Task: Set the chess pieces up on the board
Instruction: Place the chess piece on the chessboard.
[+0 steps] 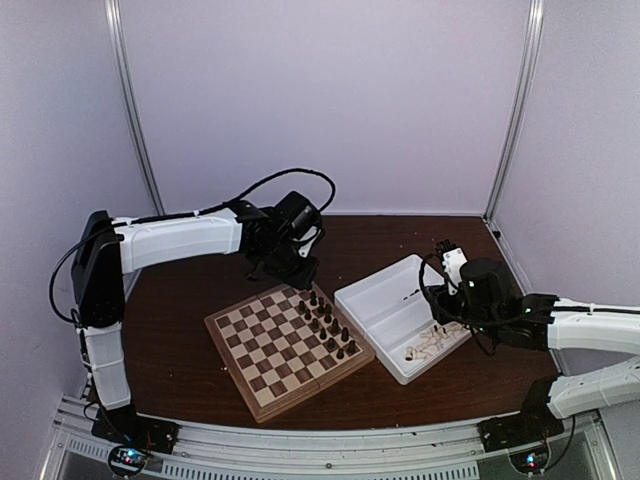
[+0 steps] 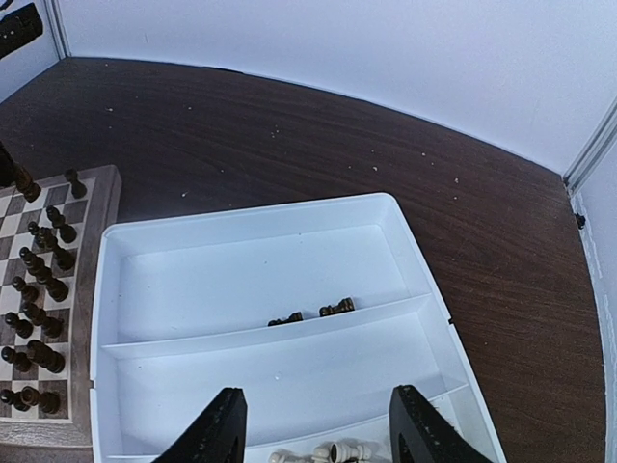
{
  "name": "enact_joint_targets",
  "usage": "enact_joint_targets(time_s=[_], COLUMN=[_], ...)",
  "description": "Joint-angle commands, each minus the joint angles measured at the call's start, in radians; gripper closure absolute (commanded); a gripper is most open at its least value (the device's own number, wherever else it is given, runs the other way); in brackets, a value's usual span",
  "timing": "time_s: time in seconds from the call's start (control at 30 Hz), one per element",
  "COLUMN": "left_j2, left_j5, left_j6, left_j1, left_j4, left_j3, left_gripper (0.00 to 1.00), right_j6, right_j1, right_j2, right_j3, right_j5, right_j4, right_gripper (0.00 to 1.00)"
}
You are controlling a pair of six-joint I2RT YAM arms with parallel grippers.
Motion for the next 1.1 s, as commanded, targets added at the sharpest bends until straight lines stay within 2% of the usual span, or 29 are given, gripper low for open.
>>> enact_joint_targets(time_s=[0.0,1.07], left_j2=[0.017,0.129], left_j5=[-0.011,-0.016], left_j6=[0.033,0.062], left_j1=[0.008,0.047], left_j4=[0.017,0.017], left_j3=[0.047,0.075], left_gripper=[0.95,0.95], right_j6=[-0.014,-0.015], right_j1=[-0.009,-0.013], right_j2=[0.002,-0.004], right_j3=[-0.001,-0.007], right_j5=[-0.003,0.003], right_j4=[0.021,0.019], right_gripper=[0.46,0.46])
